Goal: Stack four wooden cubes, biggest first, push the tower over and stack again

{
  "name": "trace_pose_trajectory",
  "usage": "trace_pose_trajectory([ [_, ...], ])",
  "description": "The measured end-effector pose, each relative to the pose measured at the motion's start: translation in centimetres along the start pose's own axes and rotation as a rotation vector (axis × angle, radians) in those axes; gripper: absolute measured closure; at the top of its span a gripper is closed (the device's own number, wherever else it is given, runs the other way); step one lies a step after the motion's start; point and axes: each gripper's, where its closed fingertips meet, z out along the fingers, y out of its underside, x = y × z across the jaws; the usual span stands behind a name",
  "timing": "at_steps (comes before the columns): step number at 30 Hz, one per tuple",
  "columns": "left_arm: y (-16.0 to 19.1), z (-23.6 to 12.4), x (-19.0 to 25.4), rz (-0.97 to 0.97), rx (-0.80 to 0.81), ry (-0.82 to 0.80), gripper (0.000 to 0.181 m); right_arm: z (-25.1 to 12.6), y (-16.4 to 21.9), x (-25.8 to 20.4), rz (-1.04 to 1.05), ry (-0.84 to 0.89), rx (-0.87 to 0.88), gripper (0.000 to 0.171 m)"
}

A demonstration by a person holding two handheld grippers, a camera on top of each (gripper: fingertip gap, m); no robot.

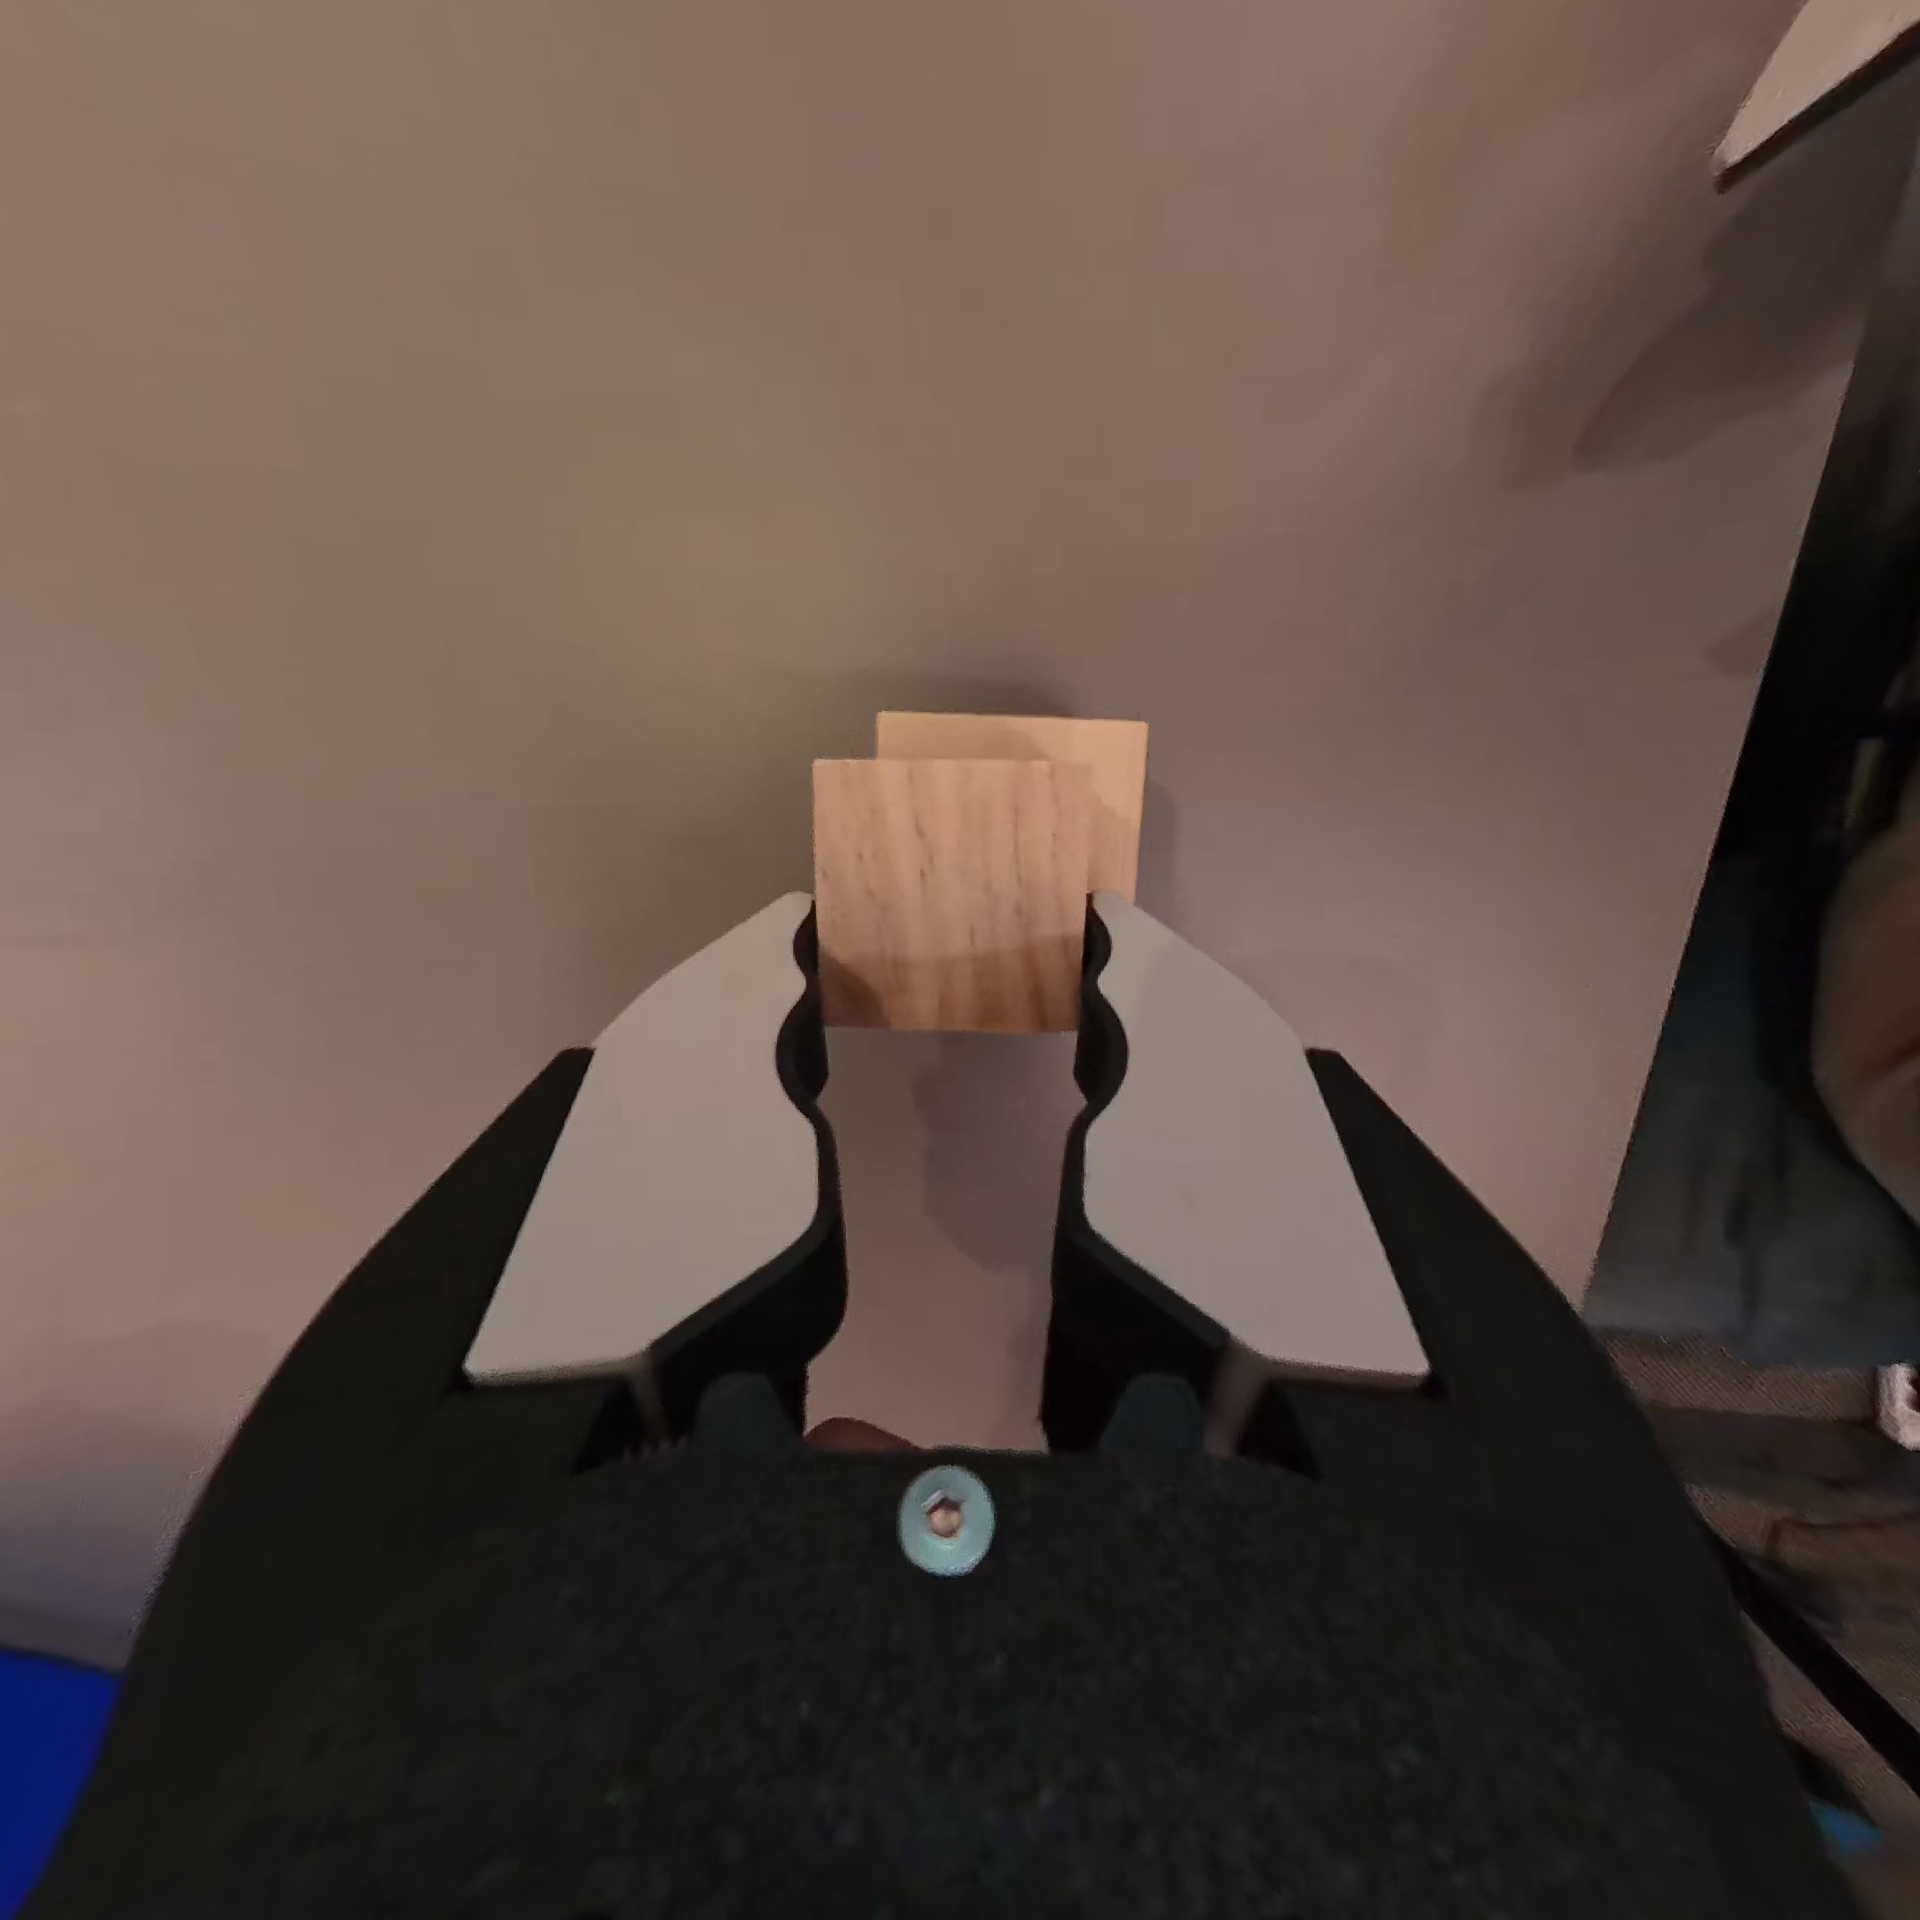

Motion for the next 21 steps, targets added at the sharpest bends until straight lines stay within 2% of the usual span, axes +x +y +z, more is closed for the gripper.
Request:
trace_pose_trajectory([
  [3,0.4,-2.5,-0.7,-0.032,0.078,-0.035,0.137,0.2,0.2,-0.1,0.005,-0.008,-0.004,0.122],
  [5,1.5,-6.1,-2.1,-0.069,0.136,-0.109,0.137,0.3,0.2,-0.2,0.01,-0.015,-0.005,0.122],
  [11,10.3,-22.4,-11.3,-0.335,0.324,-0.555,0.137,0.8,0.6,-0.2,0.031,-0.028,-0.004,0.122],
  [13,14.3,-25.6,-14.3,-0.456,0.33,-0.631,0.137,1.0,0.9,-0.2,0.032,-0.029,-0.014,0.122],
  [16,21.3,-26.4,-19.7,-0.701,0.241,-0.717,0.137,1.3,1.1,0.0,0.027,-0.023,-0.024,0.122],
  [18,25.4,-24.8,-23.2,-0.852,0.174,-0.719,0.136,1.5,1.1,0.0,0.027,-0.022,-0.029,0.122],
  [21,30.3,-21.1,-27.3,-0.962,0.033,-0.686,0.136,1.7,1.4,0.1,0.023,-0.017,-0.039,0.123],
])
